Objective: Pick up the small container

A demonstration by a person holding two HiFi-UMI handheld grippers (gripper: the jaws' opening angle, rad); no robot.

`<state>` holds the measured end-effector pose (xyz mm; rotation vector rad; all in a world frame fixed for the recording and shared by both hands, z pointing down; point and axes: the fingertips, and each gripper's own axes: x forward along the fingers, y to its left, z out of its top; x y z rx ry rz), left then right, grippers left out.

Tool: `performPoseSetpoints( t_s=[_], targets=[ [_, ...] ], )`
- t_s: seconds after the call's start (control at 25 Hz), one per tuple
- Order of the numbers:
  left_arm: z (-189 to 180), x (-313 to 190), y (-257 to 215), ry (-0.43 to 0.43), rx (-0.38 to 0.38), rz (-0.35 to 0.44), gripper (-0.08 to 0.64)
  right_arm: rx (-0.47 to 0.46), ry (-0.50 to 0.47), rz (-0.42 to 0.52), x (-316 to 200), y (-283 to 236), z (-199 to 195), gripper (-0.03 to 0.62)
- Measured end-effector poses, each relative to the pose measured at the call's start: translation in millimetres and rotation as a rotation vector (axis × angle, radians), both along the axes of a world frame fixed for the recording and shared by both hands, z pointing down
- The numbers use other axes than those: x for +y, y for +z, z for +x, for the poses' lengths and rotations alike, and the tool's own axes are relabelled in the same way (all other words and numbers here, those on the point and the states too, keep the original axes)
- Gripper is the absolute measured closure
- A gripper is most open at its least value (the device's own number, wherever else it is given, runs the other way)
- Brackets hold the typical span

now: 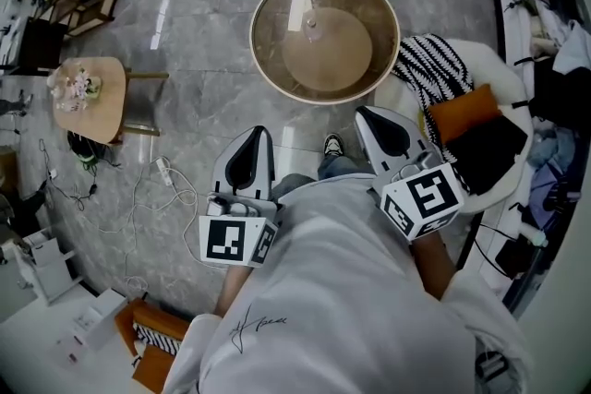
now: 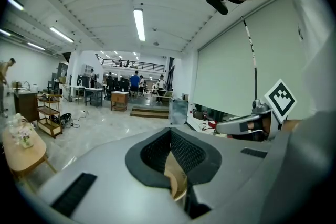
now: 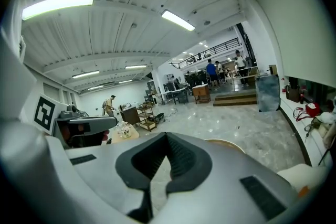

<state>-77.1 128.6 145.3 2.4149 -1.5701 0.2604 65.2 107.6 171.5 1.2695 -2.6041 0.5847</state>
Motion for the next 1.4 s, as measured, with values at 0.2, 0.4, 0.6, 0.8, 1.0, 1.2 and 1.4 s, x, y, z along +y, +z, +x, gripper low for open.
performPoseSetpoints(
  t_s=[0.2,0.4,0.6,0.8,1.0,1.2,1.4],
  targets=[
    [2.1,-14.7,5.4,-0.015,-0.003,-0.019,0.545,0.011,-0.013,-0.018,-17.3,7.3,2.3,0.577],
    [2.6,-21.6,9.5,-0.030,0.020,-0.036,0.544,0.012,-0.044,-0.022,-26.6,13.5,0.2,0.577],
    [-3.6,-24.1,18.7,-0.035,0.011,-0.076,0.545,0.035,-0.046,-0.034,-36.9,21.0,-4.6,0.577],
    [-5.5,-30.5,27.6,-0.022,0.019,-0.100,0.544,0.049,-0.052,-0.018,-47.1,30.0,-6.3,0.577],
    [-11.6,-44.3,33.9,0.004,0.014,-0.126,0.545,0.053,-0.043,-0.021,-60.6,37.3,-13.5,0.577],
    [-16.4,-61.2,37.1,0.029,0.019,-0.142,0.544,0.058,-0.052,-0.018,-76.7,44.5,-28.2,0.575],
    [-20.4,-75.5,49.7,0.053,0.015,-0.178,0.544,0.069,-0.065,-0.023,-92.7,54.4,-41.4,0.575]
  ],
)
